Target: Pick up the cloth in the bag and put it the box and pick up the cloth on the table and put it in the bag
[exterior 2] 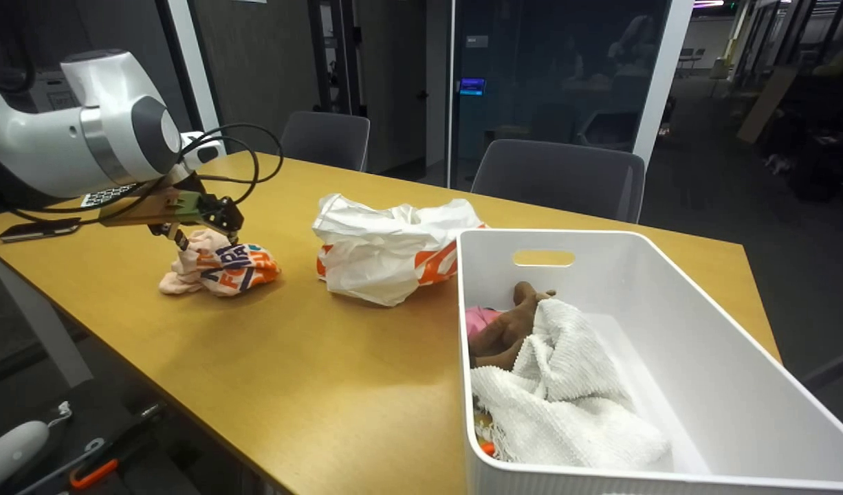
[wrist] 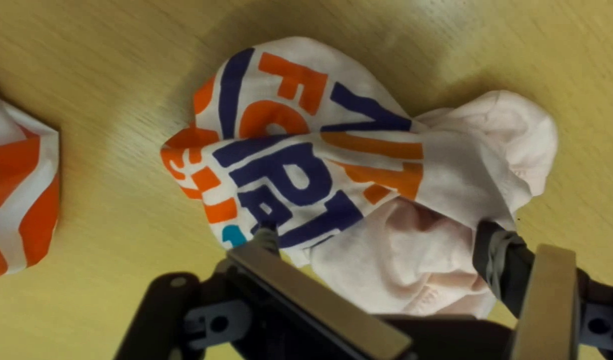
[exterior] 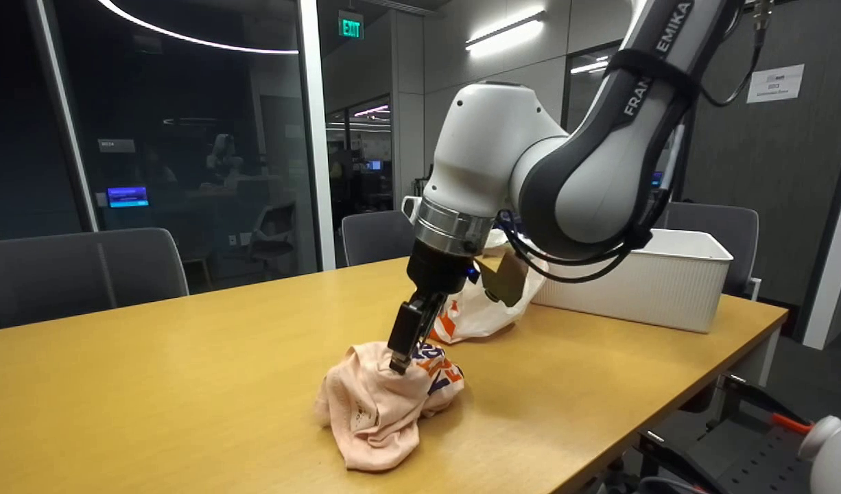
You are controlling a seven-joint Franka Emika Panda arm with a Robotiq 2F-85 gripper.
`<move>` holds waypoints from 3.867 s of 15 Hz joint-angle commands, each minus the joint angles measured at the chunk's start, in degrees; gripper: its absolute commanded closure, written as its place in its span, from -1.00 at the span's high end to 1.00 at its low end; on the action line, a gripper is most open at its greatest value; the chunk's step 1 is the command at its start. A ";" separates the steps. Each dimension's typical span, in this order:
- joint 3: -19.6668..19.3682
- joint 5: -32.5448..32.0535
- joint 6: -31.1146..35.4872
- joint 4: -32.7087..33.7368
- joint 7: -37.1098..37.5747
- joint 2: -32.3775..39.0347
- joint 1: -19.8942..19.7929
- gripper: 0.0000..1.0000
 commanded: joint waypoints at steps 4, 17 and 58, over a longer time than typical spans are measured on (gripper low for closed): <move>-1.99 -0.41 4.04 7.62 2.86 12.11 3.24 1.00; -4.25 0.62 6.94 9.62 5.48 12.96 3.48 -0.99; -16.22 -44.44 -29.62 -3.46 50.31 -21.67 0.67 -0.91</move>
